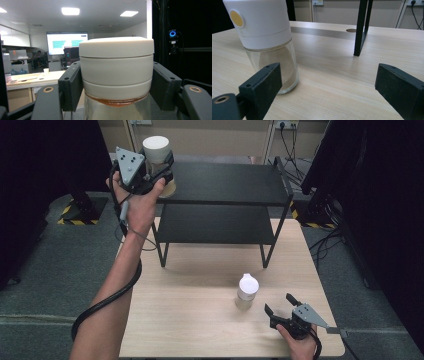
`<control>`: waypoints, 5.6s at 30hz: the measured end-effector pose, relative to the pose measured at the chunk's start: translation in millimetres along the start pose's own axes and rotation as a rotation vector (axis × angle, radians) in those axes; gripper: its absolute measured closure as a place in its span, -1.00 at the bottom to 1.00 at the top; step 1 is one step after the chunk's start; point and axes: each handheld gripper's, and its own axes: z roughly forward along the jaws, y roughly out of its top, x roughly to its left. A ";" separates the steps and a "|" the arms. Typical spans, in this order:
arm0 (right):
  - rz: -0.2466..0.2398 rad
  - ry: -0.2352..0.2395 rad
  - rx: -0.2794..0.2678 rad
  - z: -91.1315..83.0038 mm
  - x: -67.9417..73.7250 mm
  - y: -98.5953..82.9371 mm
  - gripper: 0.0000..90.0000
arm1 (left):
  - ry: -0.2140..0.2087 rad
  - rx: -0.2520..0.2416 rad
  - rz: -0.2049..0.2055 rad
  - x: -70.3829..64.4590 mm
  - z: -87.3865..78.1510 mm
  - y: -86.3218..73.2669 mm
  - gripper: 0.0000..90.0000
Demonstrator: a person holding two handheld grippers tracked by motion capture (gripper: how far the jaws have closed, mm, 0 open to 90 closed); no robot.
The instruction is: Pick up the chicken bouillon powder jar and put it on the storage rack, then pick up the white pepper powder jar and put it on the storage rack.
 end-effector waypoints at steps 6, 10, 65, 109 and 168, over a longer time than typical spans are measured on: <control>0.002 0.002 -0.003 -0.4 -0.4 -0.6 -0.84 | 0.017 0.022 0.003 -0.2 7.6 -3.4 -0.25; 0.003 0.003 -0.002 -0.2 -0.5 -0.3 -0.84 | 0.019 0.038 -0.005 1.5 10.8 -6.2 -0.25; -0.014 0.002 0.002 0.3 0.9 0.3 -0.86 | -0.067 -0.002 -0.005 -18.6 -98.1 -90.8 -0.71; -0.020 0.002 0.003 0.6 1.4 0.5 -0.86 | -0.126 0.137 -0.024 -33.4 -162.8 -211.1 -0.72; -0.014 0.030 -0.008 0.2 -0.8 -0.1 -0.87 | -0.143 0.296 -0.076 -28.7 -179.8 -260.7 -0.73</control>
